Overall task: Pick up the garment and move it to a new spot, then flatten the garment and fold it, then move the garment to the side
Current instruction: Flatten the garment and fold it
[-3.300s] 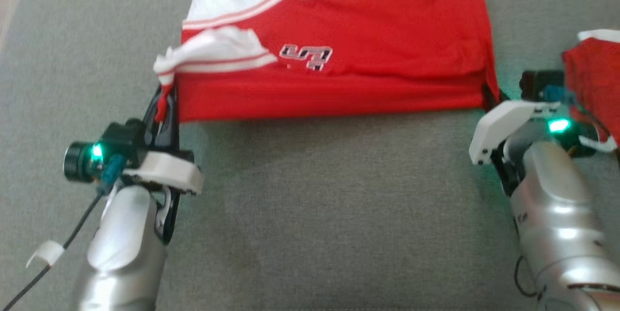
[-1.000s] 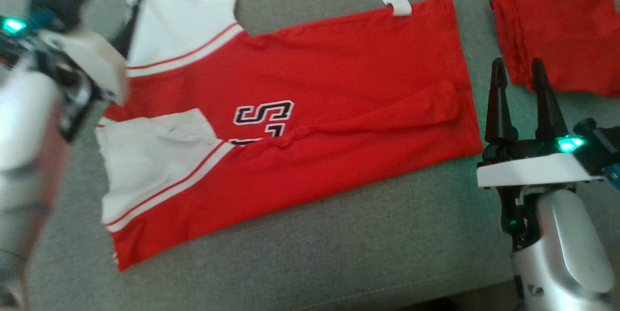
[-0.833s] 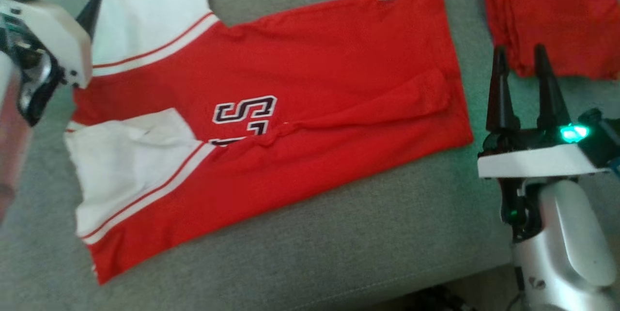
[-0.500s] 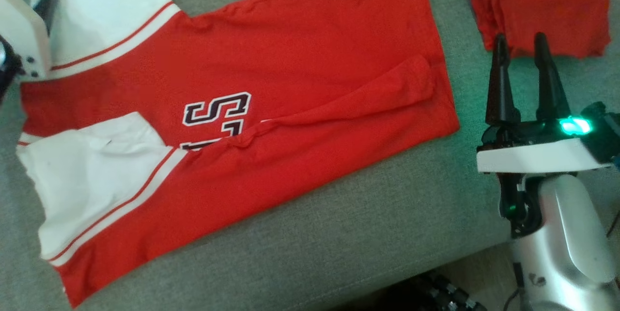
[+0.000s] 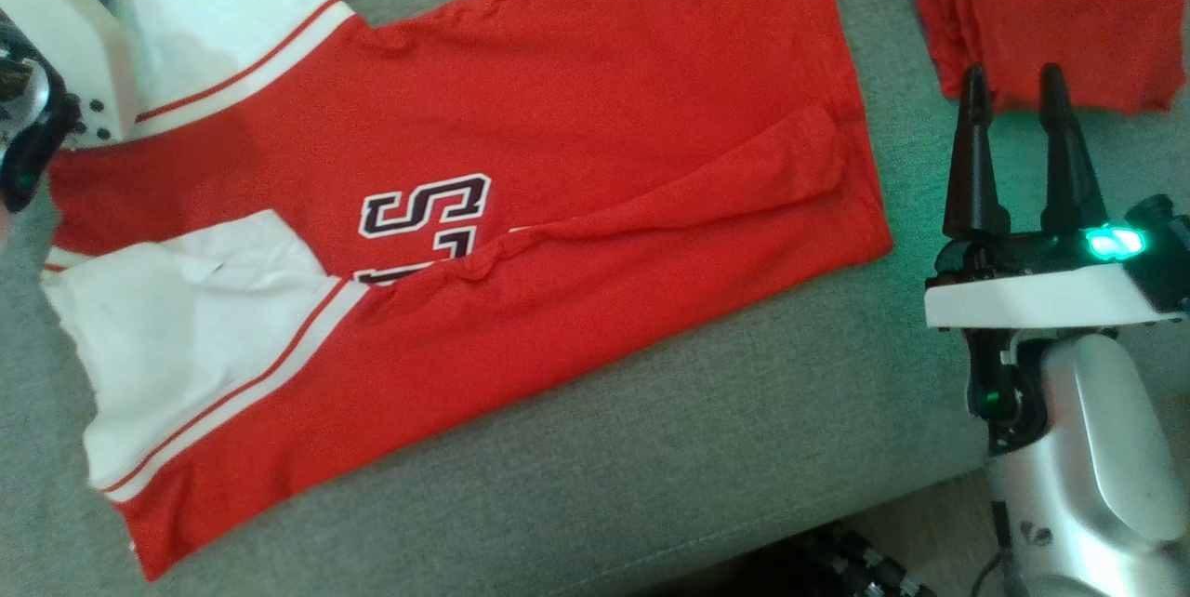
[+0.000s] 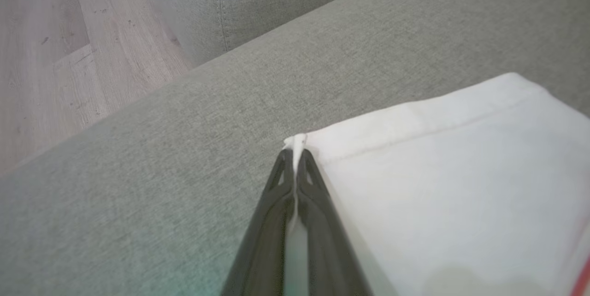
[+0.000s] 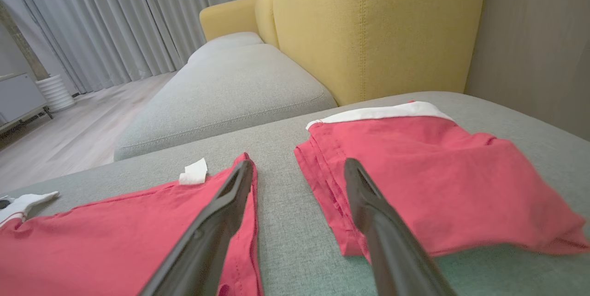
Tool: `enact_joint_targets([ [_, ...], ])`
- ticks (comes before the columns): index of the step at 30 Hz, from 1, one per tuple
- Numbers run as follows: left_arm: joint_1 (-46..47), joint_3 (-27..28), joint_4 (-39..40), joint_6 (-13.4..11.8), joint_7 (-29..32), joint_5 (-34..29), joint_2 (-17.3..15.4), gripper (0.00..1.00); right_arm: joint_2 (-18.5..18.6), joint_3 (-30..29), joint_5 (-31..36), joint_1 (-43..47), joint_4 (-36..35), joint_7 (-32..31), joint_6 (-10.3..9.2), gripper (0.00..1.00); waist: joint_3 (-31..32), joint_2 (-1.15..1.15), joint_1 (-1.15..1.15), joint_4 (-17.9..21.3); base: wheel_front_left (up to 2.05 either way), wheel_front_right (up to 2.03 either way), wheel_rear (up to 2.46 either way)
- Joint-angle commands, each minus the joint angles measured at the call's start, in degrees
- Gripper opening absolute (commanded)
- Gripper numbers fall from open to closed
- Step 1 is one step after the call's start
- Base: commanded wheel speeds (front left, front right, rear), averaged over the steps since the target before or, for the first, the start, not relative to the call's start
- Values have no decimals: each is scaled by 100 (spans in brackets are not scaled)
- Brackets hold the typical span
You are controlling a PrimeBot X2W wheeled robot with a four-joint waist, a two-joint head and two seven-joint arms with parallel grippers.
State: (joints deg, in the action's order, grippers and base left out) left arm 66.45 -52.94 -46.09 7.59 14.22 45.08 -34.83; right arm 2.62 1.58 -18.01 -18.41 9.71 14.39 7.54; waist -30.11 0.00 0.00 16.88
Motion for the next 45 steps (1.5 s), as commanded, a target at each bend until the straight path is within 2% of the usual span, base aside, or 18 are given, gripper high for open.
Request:
enact_joint_targets([
  [1,98,103,3,-10,-151,128,-180,0,26,72,108,-47,-108,61,-5,100,131,0,0,-107,0,0,0],
  [9,-11,-84,25,-10,-1001,300,18,0,26,-104,396,-11,20,61,-5,100,605,0,0,-485,0,0,0],
  [13,-153,-84,106,-10,-1637,398,197,0,26,-270,633,-28,144,-2,-5,100,874,0,0,-834,0,0,0],
  [17,-317,-188,323,-10,-2163,358,259,0,26,-401,1025,-105,238,-373,-5,100,1080,0,0,-1172,0,0,0],
  [20,-412,-286,555,-12,-2382,247,291,0,26,-518,1291,-285,294,-882,-5,100,1158,0,0,-1418,0,0,0],
  [25,-626,-448,1096,-128,-2461,99,304,0,26,-860,1863,-907,626,-1875,-5,100,1172,0,0,-1725,0,0,0],
  [29,-783,-546,1581,-266,-2420,26,252,0,26,-1228,2151,-1501,1264,-2578,-5,100,1107,0,0,-1888,0,0,0],
  [32,-831,-575,1918,-362,-2352,11,211,0,39,-1467,2668,-1900,1744,-2935,-5,100,1024,0,0,-1978,0,0,0],
  [38,-872,-585,2360,-504,-2232,17,102,0,43,-1900,3185,-2535,2770,-3179,-5,100,889,0,0,-2042,0,0,0],
  [45,-857,-560,2638,-611,-2156,44,24,0,94,-2288,3894,-2991,3636,-3014,-5,100,745,0,0,-2089,0,0,0],
])
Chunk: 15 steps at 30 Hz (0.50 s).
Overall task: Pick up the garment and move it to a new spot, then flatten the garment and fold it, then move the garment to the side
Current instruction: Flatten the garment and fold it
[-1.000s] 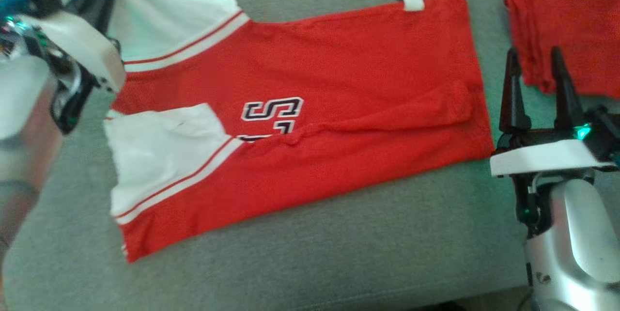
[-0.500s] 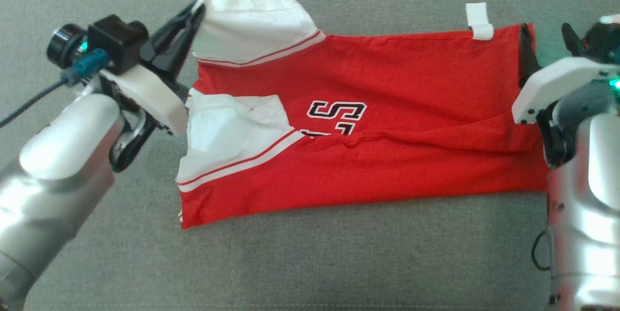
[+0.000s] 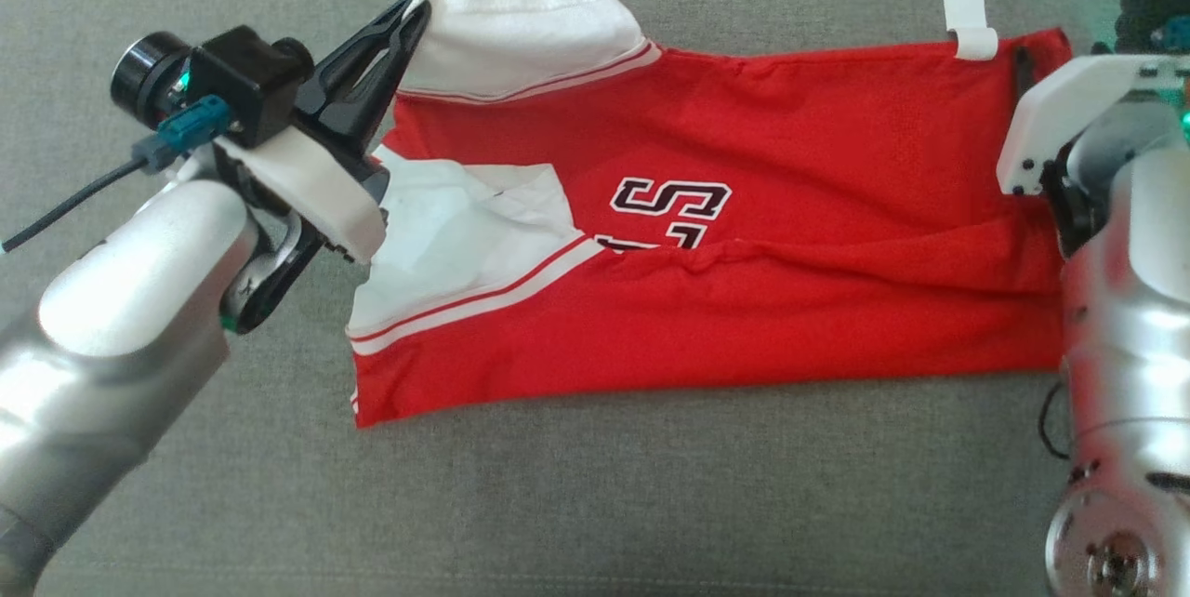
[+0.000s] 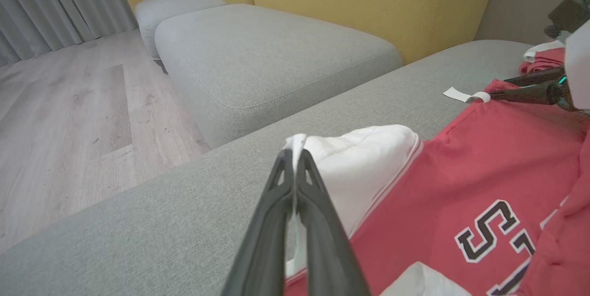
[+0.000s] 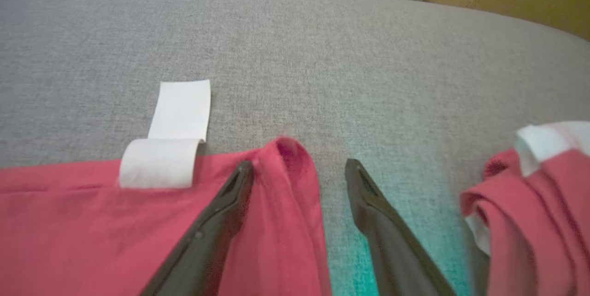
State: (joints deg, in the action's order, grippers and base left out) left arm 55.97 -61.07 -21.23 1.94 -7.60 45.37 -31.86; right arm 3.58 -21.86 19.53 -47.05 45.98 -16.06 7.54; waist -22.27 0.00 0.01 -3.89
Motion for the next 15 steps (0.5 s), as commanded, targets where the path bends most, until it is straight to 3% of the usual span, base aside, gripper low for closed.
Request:
enact_joint_targets([
  [1,199,258,181,-57,31,19,-280,0,13,12,229,-167,106,68,-5,100,-56,0,-1,-19,0,0,0],
  [4,184,266,240,-93,33,42,-277,0,64,-161,433,-253,405,184,-5,100,-48,0,-1,-44,0,0,0],
  [5,175,261,244,-103,43,46,-282,0,63,-231,472,-285,489,225,-5,17,-38,0,-1,-46,0,0,0],
  [6,170,256,243,-113,58,49,-292,0,60,-276,500,-336,554,301,-5,0,-33,0,-1,-44,0,0,0],
  [15,142,331,67,-241,79,115,-436,0,-14,-118,29,-873,1151,1450,-5,0,145,0,-1,133,0,0,0],
])
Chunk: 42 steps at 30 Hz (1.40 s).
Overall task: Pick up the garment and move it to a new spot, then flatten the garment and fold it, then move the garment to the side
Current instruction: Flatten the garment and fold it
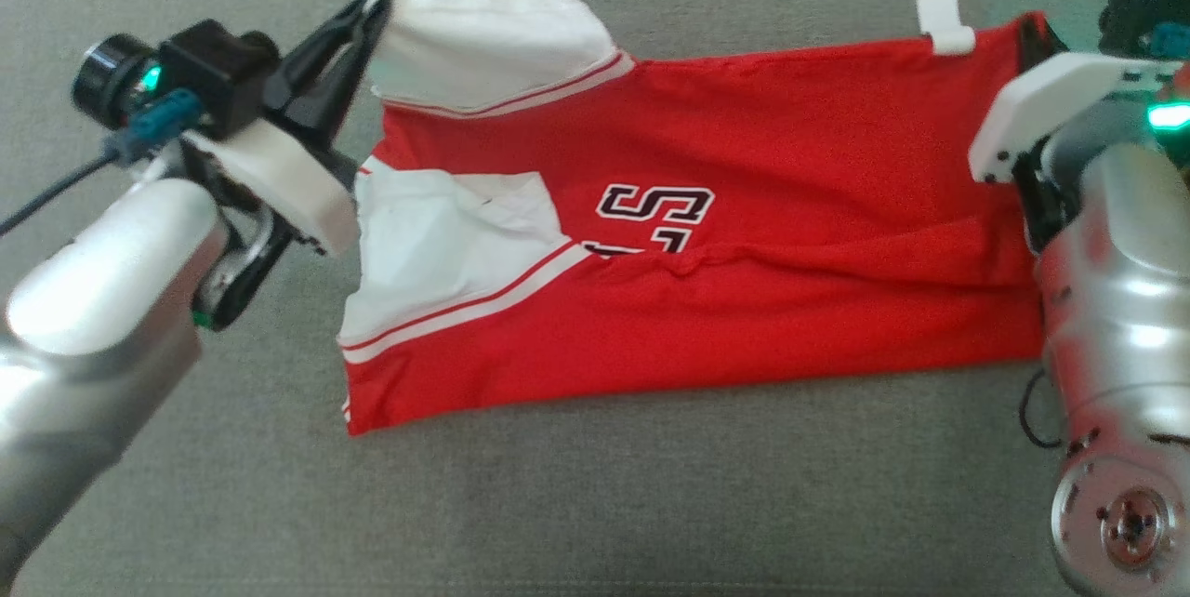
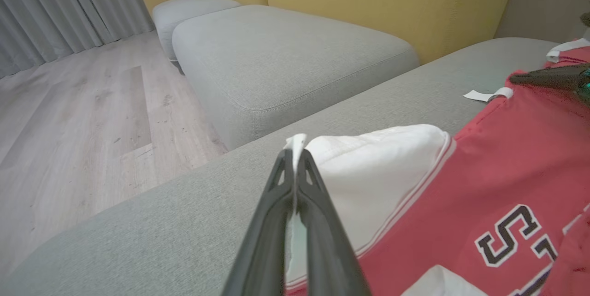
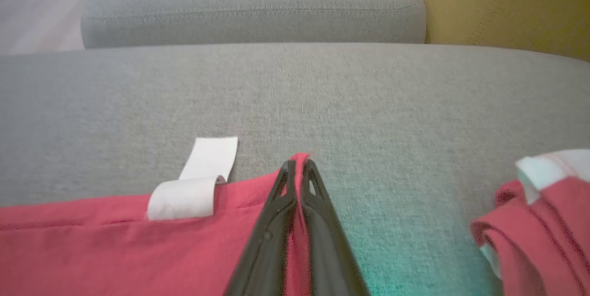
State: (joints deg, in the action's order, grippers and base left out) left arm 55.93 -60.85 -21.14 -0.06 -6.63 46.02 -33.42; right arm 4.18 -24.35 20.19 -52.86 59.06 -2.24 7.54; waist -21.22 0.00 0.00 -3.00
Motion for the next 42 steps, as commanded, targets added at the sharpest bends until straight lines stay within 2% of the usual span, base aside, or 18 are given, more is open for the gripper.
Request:
enact_joint_targets([
  [1,154,339,18,-65,-29,66,-299,0,-79,210,-158,-375,-67,193,-5,0,56,0,0,77,0,0,0],
  [5,270,433,-195,-109,-49,88,-365,0,-93,641,-676,-742,241,599,-5,0,62,0,0,210,0,0,0],
  [11,815,578,-722,-110,-125,-16,-299,0,-22,1261,-1536,-1287,450,910,-5,0,-91,0,0,337,0,0,0],
  [18,1650,696,-1644,5,-347,-173,55,0,122,1909,-2510,-1648,303,1269,-5,0,-275,0,0,398,0,0,0],
  [24,1984,602,-2335,166,-557,-337,406,0,247,2344,-3119,-1635,242,1301,-5,0,-292,0,0,396,0,0,0],
  [31,1650,429,-2803,405,-762,-415,706,0,595,2971,-3827,-1208,174,1070,-5,0,-103,0,0,226,0,0,0],
  [38,1102,275,-2674,540,-798,-417,673,0,965,3453,-4330,-697,99,735,-5,0,221,0,0,57,0,0,0],
  [42,596,62,-2355,654,-454,-239,549,0,1288,3948,-4574,-286,5,372,-5,0,403,0,0,-45,0,0,0],
])
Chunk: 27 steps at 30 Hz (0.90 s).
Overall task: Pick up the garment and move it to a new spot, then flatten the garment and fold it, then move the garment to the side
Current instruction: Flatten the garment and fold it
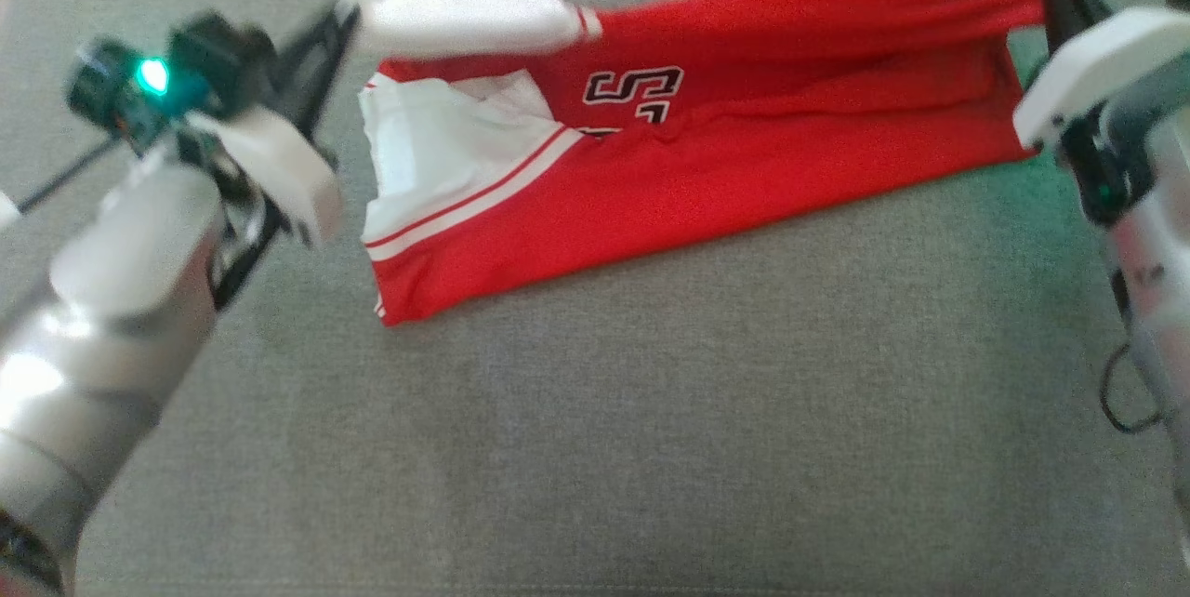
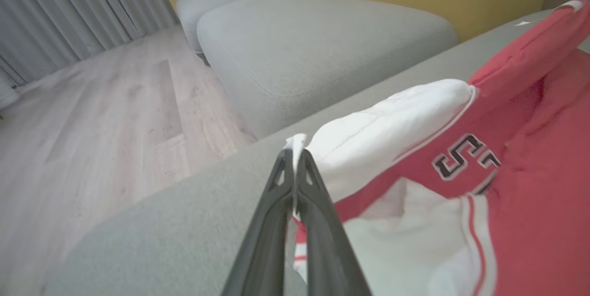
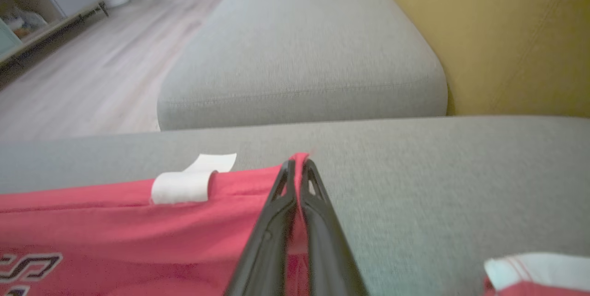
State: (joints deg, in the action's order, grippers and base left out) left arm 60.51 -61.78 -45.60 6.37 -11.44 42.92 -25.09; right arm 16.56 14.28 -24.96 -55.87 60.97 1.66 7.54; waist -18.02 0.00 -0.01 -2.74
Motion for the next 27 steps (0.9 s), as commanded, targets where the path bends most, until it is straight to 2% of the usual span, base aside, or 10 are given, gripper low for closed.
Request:
enact_joint_targets([
  [1,10,101,214,32,153,138,-328,0,143,191,-133,110,-209,-120,-5,0,116,0,1,-96,0,0,0],
  [8,-685,-348,1240,78,1038,365,-752,0,761,940,-485,587,-387,-858,-5,0,228,0,1,-191,0,0,0],
  [12,-896,-429,1735,-9,1426,509,-933,0,992,1263,-615,667,-496,-1140,-5,0,205,0,1,-187,0,0,0],
  [17,-999,-556,2168,-76,1939,617,-1122,0,1139,1625,-679,658,-615,-1309,-5,0,143,0,1,-150,0,0,0],
  [24,-1009,-581,2492,-230,2180,681,-1159,0,1261,1927,-693,567,-508,-1386,-5,0,82,0,1,-81,0,0,0],
  [25,-1010,-563,2502,-268,2164,690,-1147,67,1231,1868,-770,548,-485,-1322,-5,100,90,0,1,-66,0,0,0],
  [26,-1006,-548,2505,-314,2139,678,-1142,98,1188,1822,-854,535,-472,-1283,-5,100,103,0,1,-48,0,0,0],
  [27,-1002,-531,2502,-362,2105,664,-1137,100,1162,1783,-917,513,-473,-1214,-5,100,120,0,1,-31,0,0,0],
])
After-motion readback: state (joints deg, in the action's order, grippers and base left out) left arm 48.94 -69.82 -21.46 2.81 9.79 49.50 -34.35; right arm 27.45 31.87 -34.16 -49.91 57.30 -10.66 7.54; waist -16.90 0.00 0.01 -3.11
